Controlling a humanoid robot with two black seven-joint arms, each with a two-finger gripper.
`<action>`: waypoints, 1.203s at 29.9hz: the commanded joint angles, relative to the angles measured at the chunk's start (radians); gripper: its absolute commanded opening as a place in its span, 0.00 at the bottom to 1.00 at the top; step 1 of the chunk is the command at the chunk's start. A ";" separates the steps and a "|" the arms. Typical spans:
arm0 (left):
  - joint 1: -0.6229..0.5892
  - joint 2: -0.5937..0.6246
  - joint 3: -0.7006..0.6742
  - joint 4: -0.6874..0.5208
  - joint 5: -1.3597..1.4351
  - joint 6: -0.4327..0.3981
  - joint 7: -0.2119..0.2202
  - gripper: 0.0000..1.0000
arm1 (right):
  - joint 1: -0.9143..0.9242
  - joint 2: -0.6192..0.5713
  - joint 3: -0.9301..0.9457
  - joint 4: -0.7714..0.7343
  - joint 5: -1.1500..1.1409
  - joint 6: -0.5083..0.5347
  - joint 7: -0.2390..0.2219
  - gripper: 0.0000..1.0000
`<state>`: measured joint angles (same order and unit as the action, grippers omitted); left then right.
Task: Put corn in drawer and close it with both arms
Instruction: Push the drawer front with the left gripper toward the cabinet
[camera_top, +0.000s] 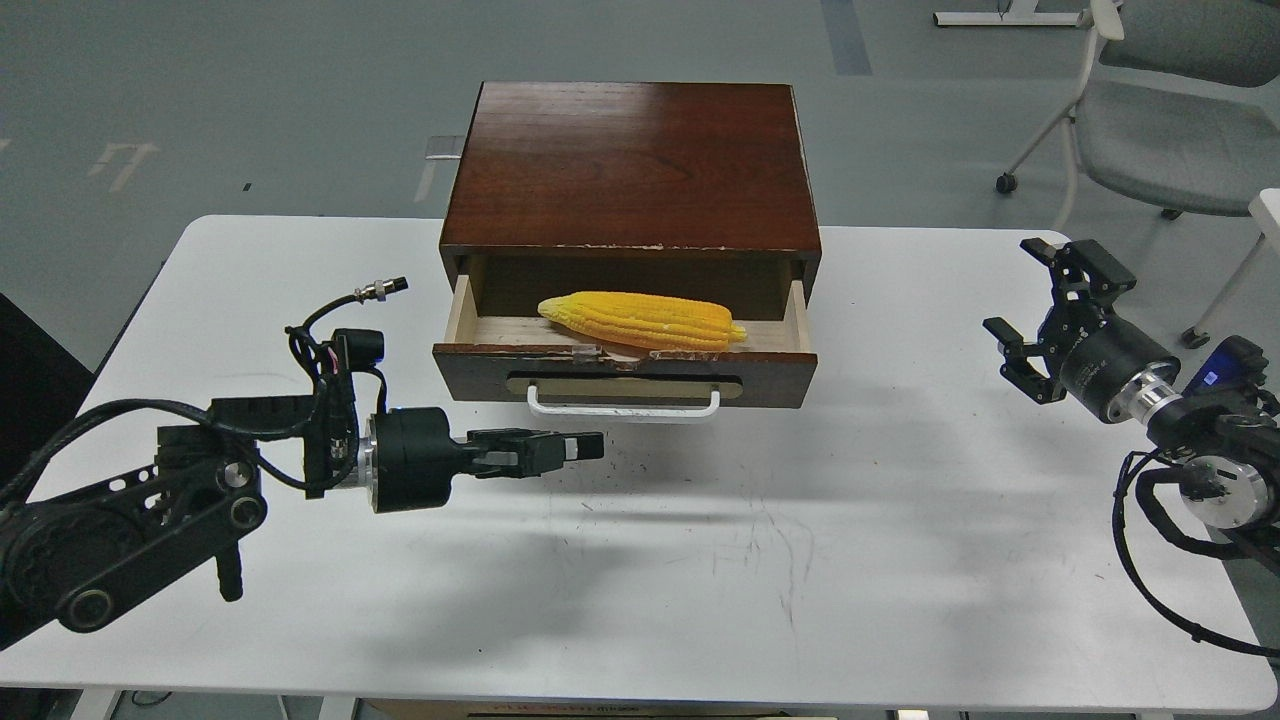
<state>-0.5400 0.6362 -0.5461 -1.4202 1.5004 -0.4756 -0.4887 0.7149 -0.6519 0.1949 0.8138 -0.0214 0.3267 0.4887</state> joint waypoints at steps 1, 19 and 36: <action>0.000 -0.003 -0.001 0.007 0.000 -0.001 0.000 0.00 | 0.000 0.000 0.003 0.001 0.000 0.000 0.000 1.00; -0.028 -0.007 -0.015 0.106 -0.005 -0.001 0.000 0.00 | -0.014 0.000 0.000 0.001 -0.002 0.000 0.000 1.00; -0.089 -0.072 -0.012 0.250 -0.006 -0.013 0.000 0.00 | -0.021 0.003 0.003 0.001 -0.002 0.000 0.000 1.00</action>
<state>-0.6167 0.5829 -0.5594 -1.2045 1.4940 -0.4884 -0.4882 0.6952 -0.6504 0.1971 0.8148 -0.0230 0.3268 0.4887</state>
